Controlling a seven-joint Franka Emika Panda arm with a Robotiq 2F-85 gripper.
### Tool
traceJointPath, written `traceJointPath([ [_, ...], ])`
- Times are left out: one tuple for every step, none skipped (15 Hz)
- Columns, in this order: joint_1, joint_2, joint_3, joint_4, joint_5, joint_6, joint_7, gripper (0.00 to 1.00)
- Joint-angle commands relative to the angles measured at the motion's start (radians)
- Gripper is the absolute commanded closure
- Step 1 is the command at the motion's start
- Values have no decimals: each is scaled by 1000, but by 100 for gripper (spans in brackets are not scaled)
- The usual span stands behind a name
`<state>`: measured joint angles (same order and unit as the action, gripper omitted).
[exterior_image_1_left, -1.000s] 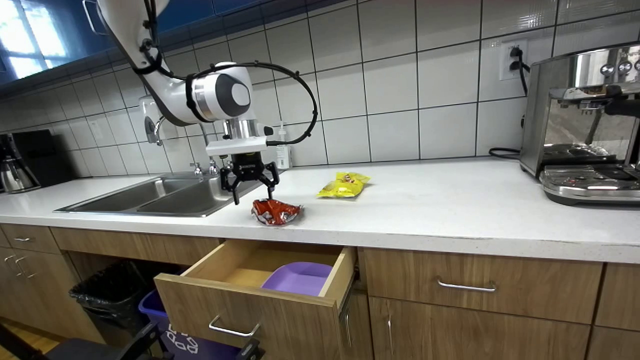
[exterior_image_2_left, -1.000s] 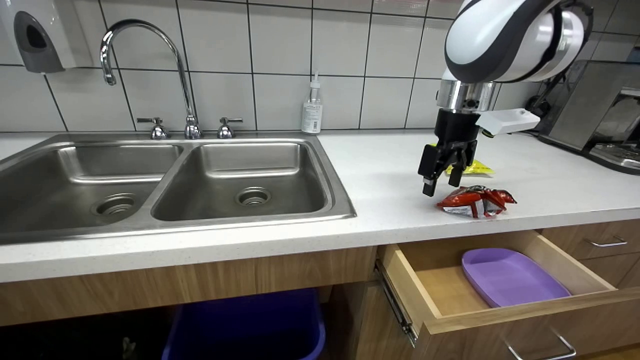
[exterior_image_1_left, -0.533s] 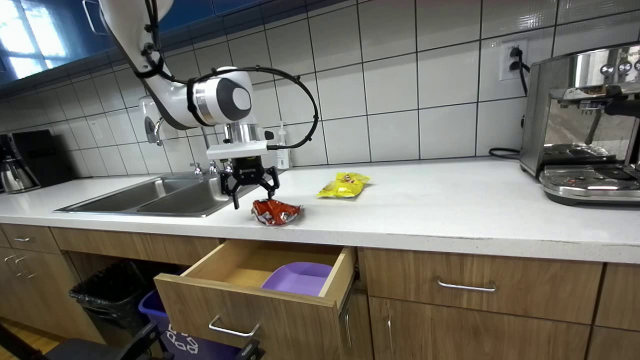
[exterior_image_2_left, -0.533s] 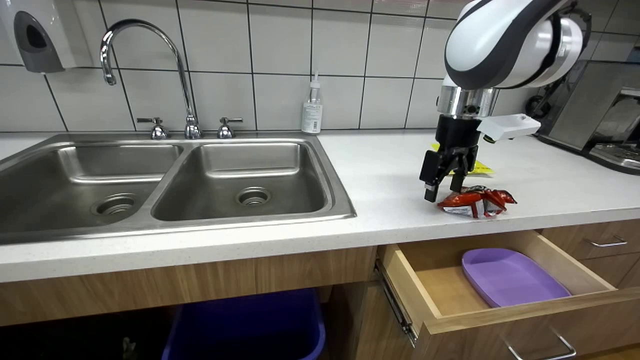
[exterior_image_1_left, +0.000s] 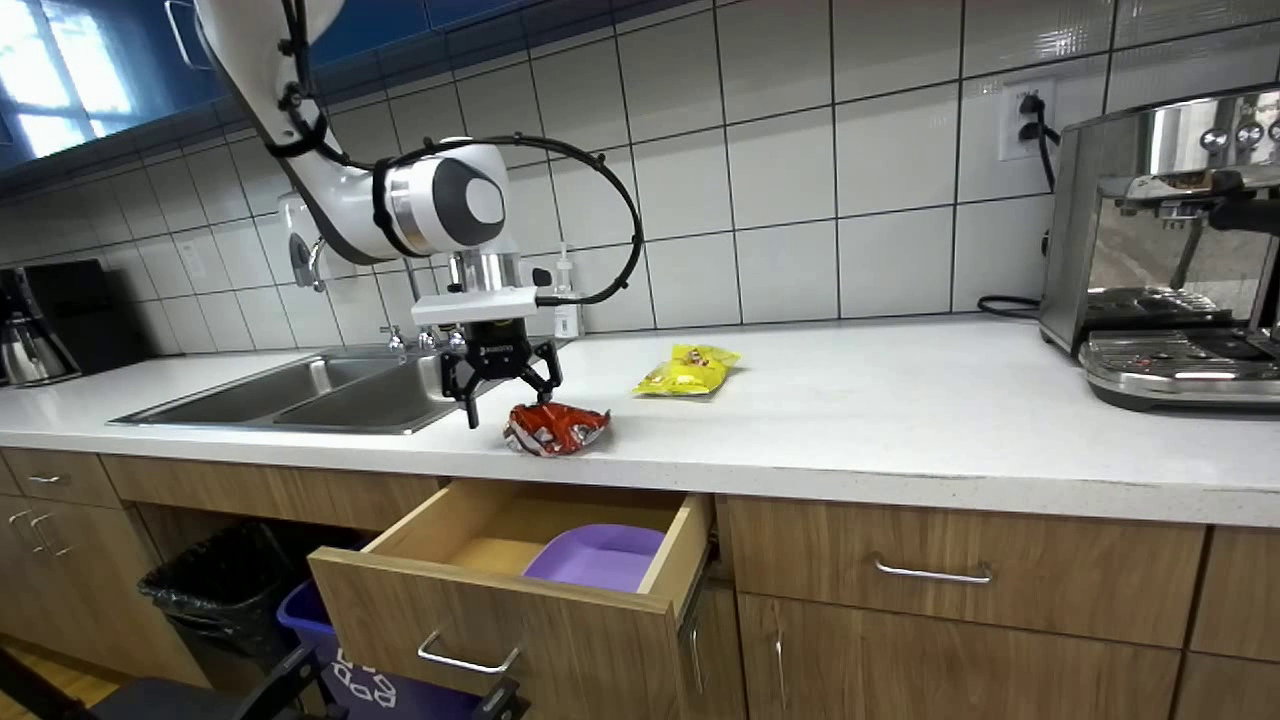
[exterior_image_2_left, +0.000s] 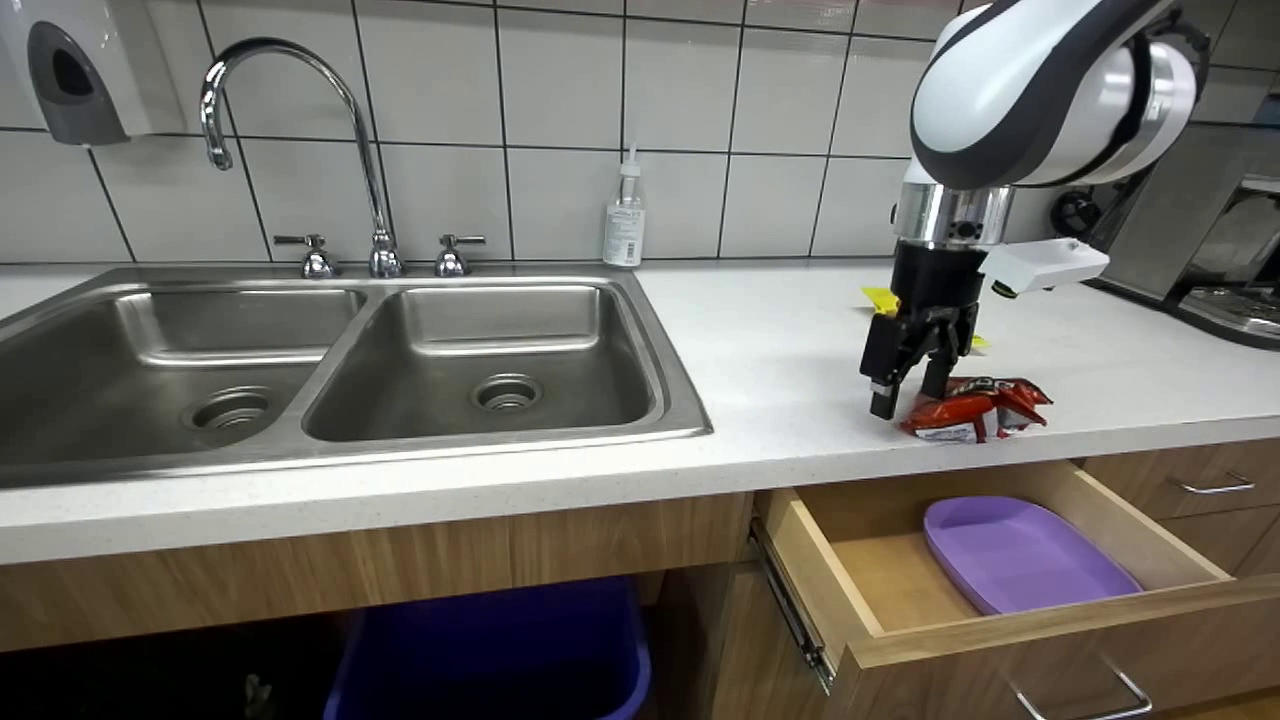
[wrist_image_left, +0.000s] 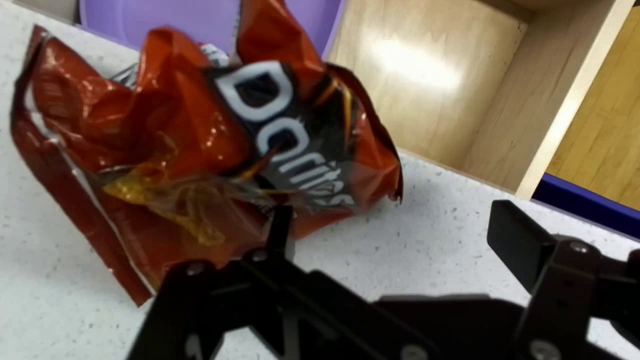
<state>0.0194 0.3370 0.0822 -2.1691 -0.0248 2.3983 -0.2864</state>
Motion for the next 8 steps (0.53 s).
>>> traceJointPath([
  [-20, -71, 2, -78, 7, 1, -26, 0],
  [-21, -85, 1, -95, 8, 1, -27, 0],
  [-22, -94, 0, -107, 8, 3, -27, 0],
  [-25, -106, -2, -122, 12, 1, -27, 0],
  [-27, -116, -4, -134, 12, 1, -27, 0],
  [-29, -127, -6, -148, 13, 3, -27, 0],
  [-31, -137, -9, -159, 15, 3, -26, 0],
  [-32, -148, -11, -172, 15, 3, -26, 0],
])
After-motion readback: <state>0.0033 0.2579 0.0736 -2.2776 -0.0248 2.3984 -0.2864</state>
